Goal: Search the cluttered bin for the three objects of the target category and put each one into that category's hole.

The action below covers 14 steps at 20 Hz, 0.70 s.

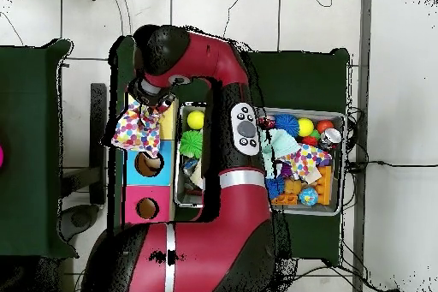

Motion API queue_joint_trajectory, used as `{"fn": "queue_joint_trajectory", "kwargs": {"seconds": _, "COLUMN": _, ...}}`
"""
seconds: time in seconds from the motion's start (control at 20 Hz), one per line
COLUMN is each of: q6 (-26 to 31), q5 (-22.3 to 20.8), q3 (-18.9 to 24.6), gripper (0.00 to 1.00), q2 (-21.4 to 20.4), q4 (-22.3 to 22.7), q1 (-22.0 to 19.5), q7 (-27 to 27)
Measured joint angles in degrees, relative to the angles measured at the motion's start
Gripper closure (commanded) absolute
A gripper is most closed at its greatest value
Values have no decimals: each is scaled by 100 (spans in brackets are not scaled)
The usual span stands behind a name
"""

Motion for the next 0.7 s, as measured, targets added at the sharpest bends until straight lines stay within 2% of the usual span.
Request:
{"fn": "queue_joint_trajectory", "kwargs": {"seconds": 0.25, "q6": -1, "q5": 0, "q3": 0, "gripper": 100, "q2": 128, "q4": -160, "q1": 5, "q7": 0}}
{"fn": "queue_joint_trajectory", "kwargs": {"seconds": 0.7, "q6": -112, "q5": 0, "q3": -1, "gripper": 100, "q2": 194, "q4": -184, "q1": 26, "q7": 0}}
